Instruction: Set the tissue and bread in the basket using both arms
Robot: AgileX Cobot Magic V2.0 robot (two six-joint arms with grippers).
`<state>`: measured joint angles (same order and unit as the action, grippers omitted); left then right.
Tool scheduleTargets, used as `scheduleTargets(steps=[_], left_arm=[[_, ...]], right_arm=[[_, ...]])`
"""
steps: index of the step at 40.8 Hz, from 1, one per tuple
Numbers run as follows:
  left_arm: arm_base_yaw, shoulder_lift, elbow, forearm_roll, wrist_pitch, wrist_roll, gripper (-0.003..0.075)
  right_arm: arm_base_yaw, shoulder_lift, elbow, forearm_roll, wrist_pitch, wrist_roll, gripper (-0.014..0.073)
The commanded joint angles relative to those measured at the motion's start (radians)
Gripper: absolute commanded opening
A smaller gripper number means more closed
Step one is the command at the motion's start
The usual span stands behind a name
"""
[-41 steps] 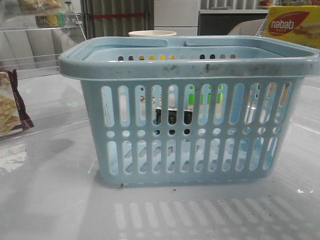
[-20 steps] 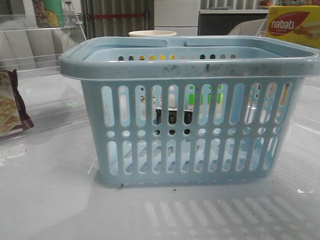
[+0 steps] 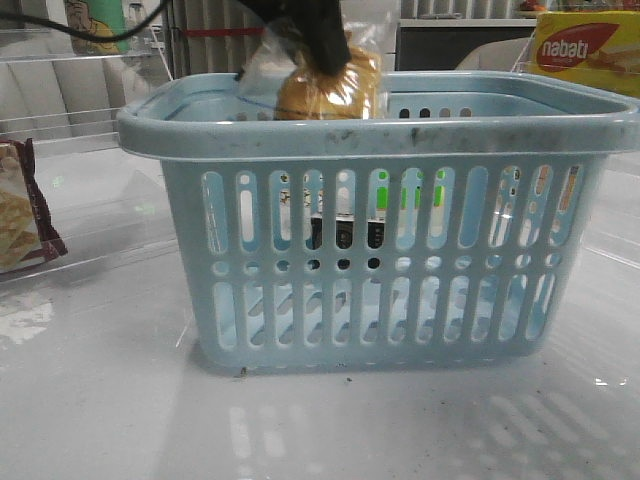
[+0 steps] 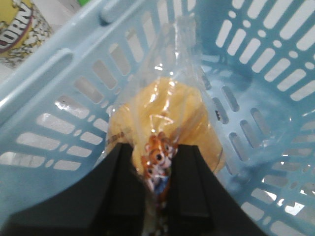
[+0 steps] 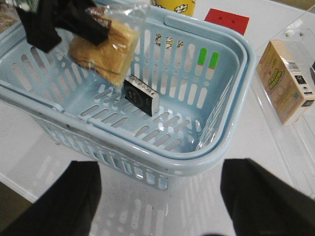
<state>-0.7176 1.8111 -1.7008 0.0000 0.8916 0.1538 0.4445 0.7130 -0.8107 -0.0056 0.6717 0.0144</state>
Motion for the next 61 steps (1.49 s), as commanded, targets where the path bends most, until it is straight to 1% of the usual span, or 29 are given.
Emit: scheduleTargets(steps=[1, 3, 5, 7, 14, 20, 29, 42, 48, 53, 61], left_arm=[[-0.029, -0.037, -0.034, 0.000, -0.071, 0.004, 0.0318], [-0.034, -0.037, -0.034, 0.000, -0.072, 0.004, 0.0390], [-0.039, -0.037, -0.034, 0.000, -0.072, 0.004, 0.0443], [-0.039, -0.044, -0.034, 0.000, -0.068, -0.002, 0.0457], [-0.039, -0.090, -0.030, 0.000, -0.021, -0.027, 0.0457], [-0.039, -0.196, 0.044, -0.037, -0.046, -0.029, 0.0457], [-0.039, -0.425, 0.262, -0.054, -0.126, -0.029, 0.0457], [-0.039, -0.805, 0.581, -0.052, -0.151, -0.029, 0.0456], [-0.039, -0.965, 0.704, -0.052, -0.151, -0.031, 0.0456], [-0.039, -1.075, 0.789, -0.043, -0.151, -0.095, 0.0456], [-0.039, -1.179, 0.890, -0.010, -0.151, -0.126, 0.0456]], right_arm=[[0.001, -0.004, -0.030, -0.013, -0.072, -0.007, 0.0602], [0.001, -0.004, -0.030, -0.013, -0.072, -0.007, 0.0602], [0.001, -0.004, -0.030, -0.013, -0.072, -0.007, 0.0602], [0.001, -0.004, -0.030, -0.013, -0.072, -0.007, 0.0602], [0.001, -0.004, -0.030, -0.013, -0.072, -0.007, 0.0602], [0.001, -0.004, -0.030, -0.013, -0.072, -0.007, 0.0602], [0.001, -0.004, -0.030, -0.013, -0.072, -0.007, 0.0602], [0.001, -0.004, -0.030, -0.013, -0.072, -0.007, 0.0602], [0.001, -0.004, -0.030, -0.013, -0.072, -0.007, 0.0602], [0.001, -0.004, -0.030, -0.014, -0.056, -0.007, 0.0602], [0.001, -0.004, -0.017, -0.019, -0.002, -0.037, 0.0602]])
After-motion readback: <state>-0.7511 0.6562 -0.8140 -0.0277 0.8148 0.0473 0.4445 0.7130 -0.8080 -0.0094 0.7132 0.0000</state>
